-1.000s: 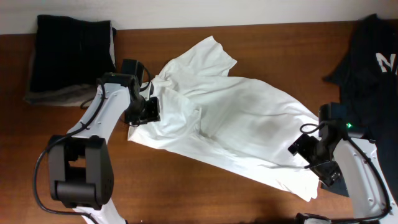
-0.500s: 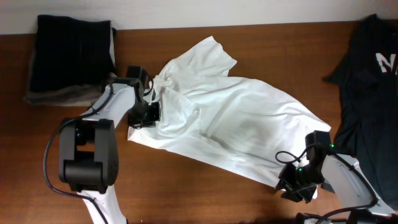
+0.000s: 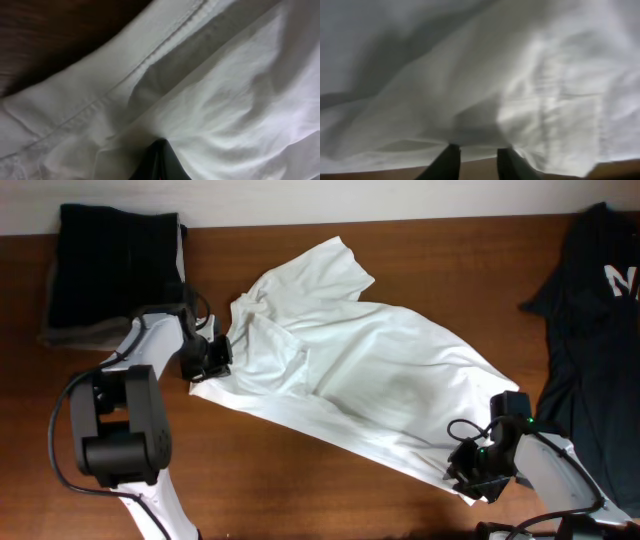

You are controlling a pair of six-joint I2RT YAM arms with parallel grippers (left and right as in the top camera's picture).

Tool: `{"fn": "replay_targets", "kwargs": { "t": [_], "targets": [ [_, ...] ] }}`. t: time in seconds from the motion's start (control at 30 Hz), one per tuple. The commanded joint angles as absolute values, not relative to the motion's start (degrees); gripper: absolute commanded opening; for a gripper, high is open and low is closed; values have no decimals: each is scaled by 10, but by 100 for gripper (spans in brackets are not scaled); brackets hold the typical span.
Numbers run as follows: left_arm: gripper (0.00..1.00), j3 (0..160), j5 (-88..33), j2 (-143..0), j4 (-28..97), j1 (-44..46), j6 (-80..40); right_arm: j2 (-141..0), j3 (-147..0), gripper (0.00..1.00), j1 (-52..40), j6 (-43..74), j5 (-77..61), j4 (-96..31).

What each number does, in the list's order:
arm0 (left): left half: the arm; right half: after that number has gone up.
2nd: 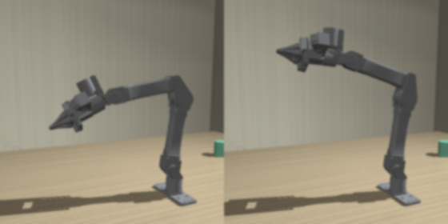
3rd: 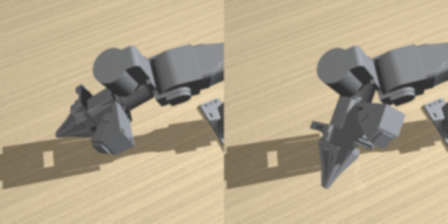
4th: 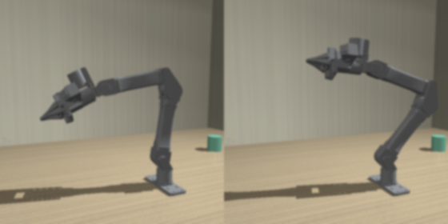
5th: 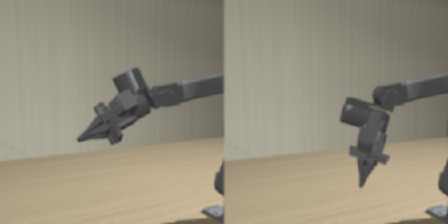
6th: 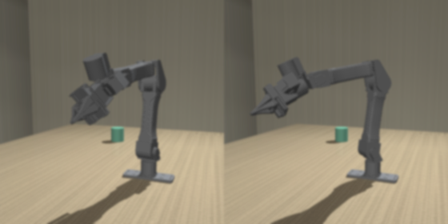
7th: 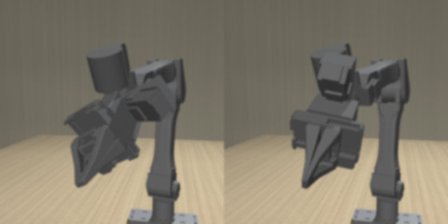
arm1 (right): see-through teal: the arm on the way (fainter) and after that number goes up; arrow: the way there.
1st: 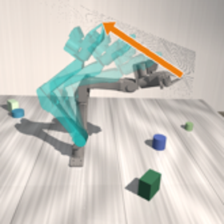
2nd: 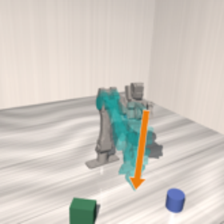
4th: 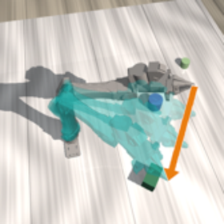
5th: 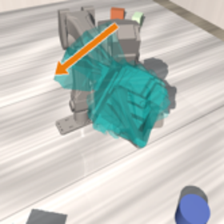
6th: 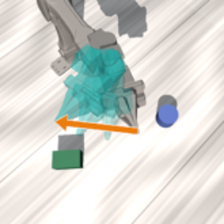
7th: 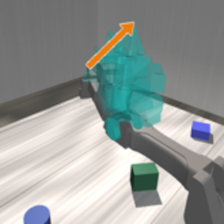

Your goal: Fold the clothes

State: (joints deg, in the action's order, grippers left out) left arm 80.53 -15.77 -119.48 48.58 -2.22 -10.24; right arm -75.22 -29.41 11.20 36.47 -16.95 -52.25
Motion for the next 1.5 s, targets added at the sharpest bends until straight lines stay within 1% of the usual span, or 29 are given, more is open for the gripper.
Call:
{"fn": "replay_targets", "kwargs": {
  "t": [0.0, 0.23, 0.37, 0.43, 0.47, 0.5, 0.57, 0.63, 0.67, 0.7, 0.73, 0.77, 0.83, 0.87, 0.9, 0.93, 1.0, 1.03, 1.07, 1.13, 1.2, 1.33, 1.47],
  "targets": [
    [4, 796, -91, -1237, 474, -68, -98, -754, -275, 21, 108, 435, -155, -524],
    [4, 796, -98, -1236, 488, -175, -113, -754, -272, 21, 109, 458, -140, -515],
    [4, 799, -123, -1236, 487, -197, -112, -754, -272, 21, 109, 493, -116, -516],
    [4, 809, -145, -1235, 493, -197, -103, -754, -279, 17, 109, 498, -119, -518],
    [3, 822, -153, -1229, 509, -197, -103, -751, -294, 12, 109, 499, -115, -530],
    [1, 833, -153, -1221, 523, -196, -102, -746, -314, 11, 109, 498, -108, -545],
    [1, 859, -152, -1193, 551, -197, -93, -731, -360, 12, 109, 498, -79, -585],
    [1, 880, -153, -1153, 571, -195, -93, -715, -434, 13, 109, 498, -29, -655],
    [1, 886, -153, -1126, 574, -193, -93, -708, -473, 14, 109, 490, -11, -686],
    [2, 888, -153, -1094, 573, -188, -92, -704, -509, 15, 109, 454, -14, -701],
    [5, 888, -153, -1065, 573, -180, -83, -703, -550, 20, 108, 383, -48, -703],
    [6, 888, -153, -1034, 571, -166, -76, -704, -572, 33, 108, 331, -95, -698],
    [6, 888, -155, -1010, 576, -127, -75, -706, -575, 48, 99, 281, -155, -680],
    [6, 888, -163, -1009, 581, -106, -68, -710, -572, 45, 91, 281, -154, -678],
    [6, 887, -196, -1014, 597, -62, -53, -719, -565, 32, 74, 281, -155, -672],
    [1, 886, -218, -1024, 615, -19, -50, -729, -557, 25, 56, 282, -155, -664],
    [1, 886, -232, -1045, 645, 53, -50, -750, -543, 9, 26, 299, -155, -650],
    [1, 886, -232, -1062, 668, 112, -46, -769, -539, 4, 7, 316, -154, -647],
    [1, 886, -232, -1070, 679, 140, -46, -784, -539, 4, -3, 336, -154, -647],
    [1, 886, -227, -1088, 695, 229, -37, -822, -539, 4, -23, 342, -155, -631],
    [1, 886, -225, -1100, 691, 280, -37, -861, -539, 4, -34, 341, -170, -621],
    [1, 886, -229, -1135, 700, 319, -33, -913, -539, 4, -52, 341, -218, -605],
    [1, 886, -232, -1178, 717, 322, -27, -930, -539, 4, -93, 363, -221, -580]
  ]
}}
